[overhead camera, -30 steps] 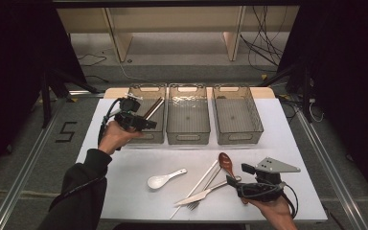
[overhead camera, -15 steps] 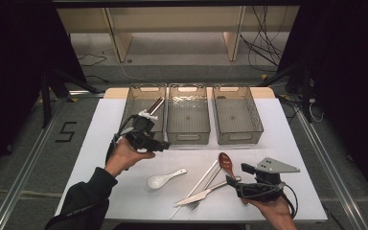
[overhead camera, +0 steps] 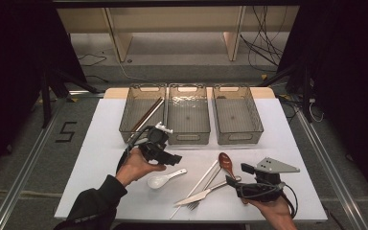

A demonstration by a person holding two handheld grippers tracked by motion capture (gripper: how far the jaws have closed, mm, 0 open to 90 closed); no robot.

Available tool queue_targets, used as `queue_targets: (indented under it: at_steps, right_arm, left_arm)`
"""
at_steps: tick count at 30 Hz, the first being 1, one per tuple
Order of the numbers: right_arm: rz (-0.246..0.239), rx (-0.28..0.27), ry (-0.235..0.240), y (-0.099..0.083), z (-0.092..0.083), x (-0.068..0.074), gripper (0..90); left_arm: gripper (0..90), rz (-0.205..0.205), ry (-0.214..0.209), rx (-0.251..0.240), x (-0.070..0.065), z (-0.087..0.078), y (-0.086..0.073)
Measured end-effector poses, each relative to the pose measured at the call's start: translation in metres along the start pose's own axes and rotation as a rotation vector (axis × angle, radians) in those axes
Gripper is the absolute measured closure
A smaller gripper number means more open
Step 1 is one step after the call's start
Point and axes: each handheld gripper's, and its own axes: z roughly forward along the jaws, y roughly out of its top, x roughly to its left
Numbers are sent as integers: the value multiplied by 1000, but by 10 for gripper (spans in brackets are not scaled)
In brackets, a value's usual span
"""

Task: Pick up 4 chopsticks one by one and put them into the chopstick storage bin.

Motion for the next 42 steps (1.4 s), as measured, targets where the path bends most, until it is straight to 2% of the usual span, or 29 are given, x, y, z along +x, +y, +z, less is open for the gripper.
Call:
queue_targets:
  at_steps: [7,13,23,33,42]
  right_arm:
    - [-1,2,3,0,0,0,287]
    - [0,4,2,0,0,0,288]
    - [2,5,3,0,0,0,287]
    - [0,5,4,0,0,0,287]
    - [-1,4,3,0,1,0,287]
  left_arm:
    - [221,27,-16,60,-15,16,-3]
    - [222,44,-23,88,-28,25,-4]
    - [216,96,-35,149,-46,43,-6]
    - [233,132,-50,199,-59,61,-9]
    - [300,158,-30,232,-65,71,-14]
